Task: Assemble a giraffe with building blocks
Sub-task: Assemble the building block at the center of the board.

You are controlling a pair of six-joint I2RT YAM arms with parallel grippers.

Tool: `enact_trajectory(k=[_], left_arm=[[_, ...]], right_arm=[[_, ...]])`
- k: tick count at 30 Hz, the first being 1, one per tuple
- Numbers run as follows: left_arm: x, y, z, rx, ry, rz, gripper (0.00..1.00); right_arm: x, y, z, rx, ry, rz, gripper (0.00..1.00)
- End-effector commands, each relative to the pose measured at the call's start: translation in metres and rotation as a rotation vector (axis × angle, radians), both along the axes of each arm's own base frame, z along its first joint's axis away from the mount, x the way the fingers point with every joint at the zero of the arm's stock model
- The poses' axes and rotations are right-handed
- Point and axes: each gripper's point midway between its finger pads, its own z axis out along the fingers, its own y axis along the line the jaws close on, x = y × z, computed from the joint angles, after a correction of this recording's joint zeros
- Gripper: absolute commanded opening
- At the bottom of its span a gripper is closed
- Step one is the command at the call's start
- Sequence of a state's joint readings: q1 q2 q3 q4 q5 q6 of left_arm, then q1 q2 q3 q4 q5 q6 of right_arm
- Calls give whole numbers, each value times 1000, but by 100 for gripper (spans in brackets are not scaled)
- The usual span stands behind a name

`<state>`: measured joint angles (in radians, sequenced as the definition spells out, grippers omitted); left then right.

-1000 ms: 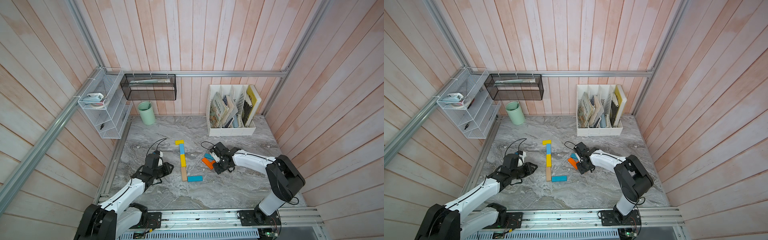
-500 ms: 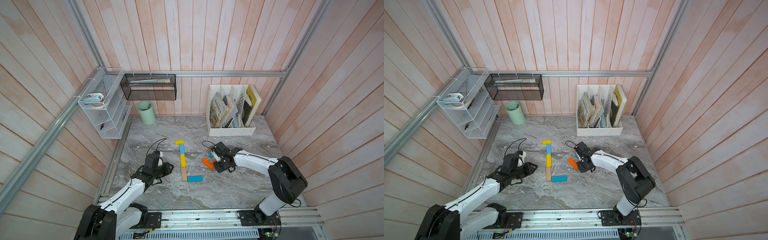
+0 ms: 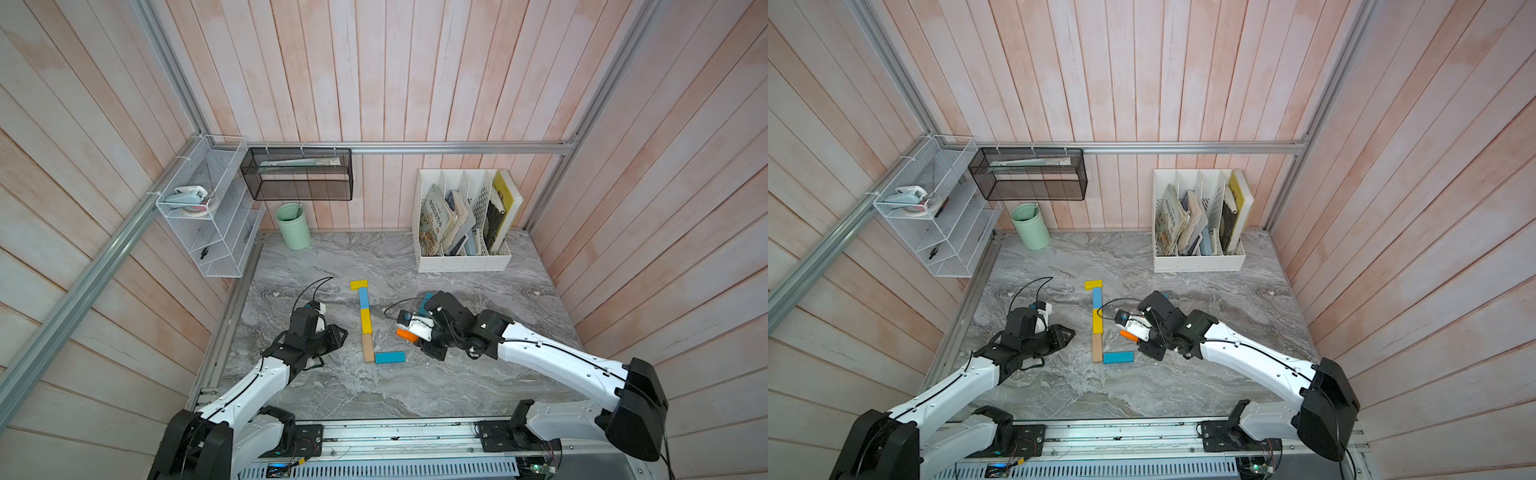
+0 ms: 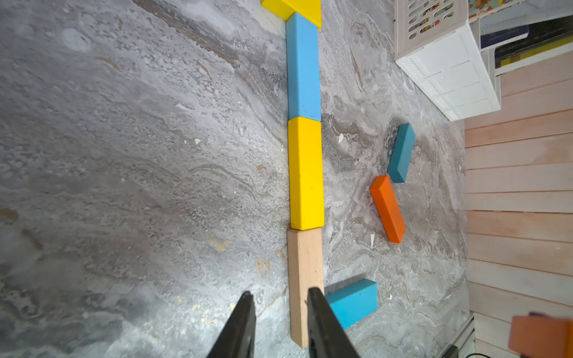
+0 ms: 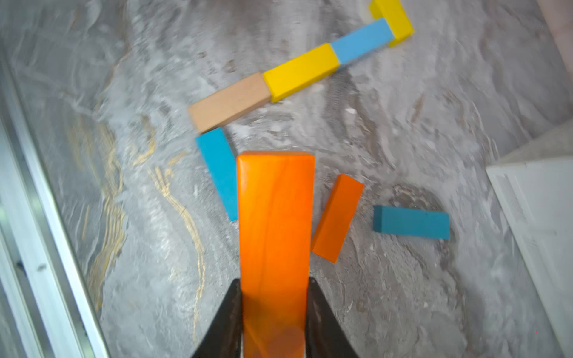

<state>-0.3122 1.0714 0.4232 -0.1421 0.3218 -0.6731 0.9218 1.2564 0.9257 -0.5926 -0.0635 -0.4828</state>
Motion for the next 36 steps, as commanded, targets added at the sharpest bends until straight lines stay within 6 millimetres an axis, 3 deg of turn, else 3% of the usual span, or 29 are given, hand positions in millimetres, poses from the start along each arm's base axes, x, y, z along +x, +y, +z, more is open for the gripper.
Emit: enact_trajectory(k=[1, 5, 11, 18, 28, 36], left_arm=[[4, -2, 7, -4, -24, -17, 33], [4, -2, 7, -5, -23, -16, 33], [5, -3, 6, -8, -18, -17, 33], [4, -3, 5, -14, -14, -14, 33], [3, -3, 6, -5, -17, -20, 33], [4, -2, 7, -1, -21, -21, 33]], right_arm=[[-7, -26, -19, -131, -101, 289, 0], [-3, -44, -39, -232, -138, 329, 0], [-22, -33, -67, -199, -4, 429, 0], [-15, -28, -93, -236, 100, 448, 0], [20, -30, -109, -272, 72, 344, 0], [23, -29, -113, -291, 80, 341, 0]])
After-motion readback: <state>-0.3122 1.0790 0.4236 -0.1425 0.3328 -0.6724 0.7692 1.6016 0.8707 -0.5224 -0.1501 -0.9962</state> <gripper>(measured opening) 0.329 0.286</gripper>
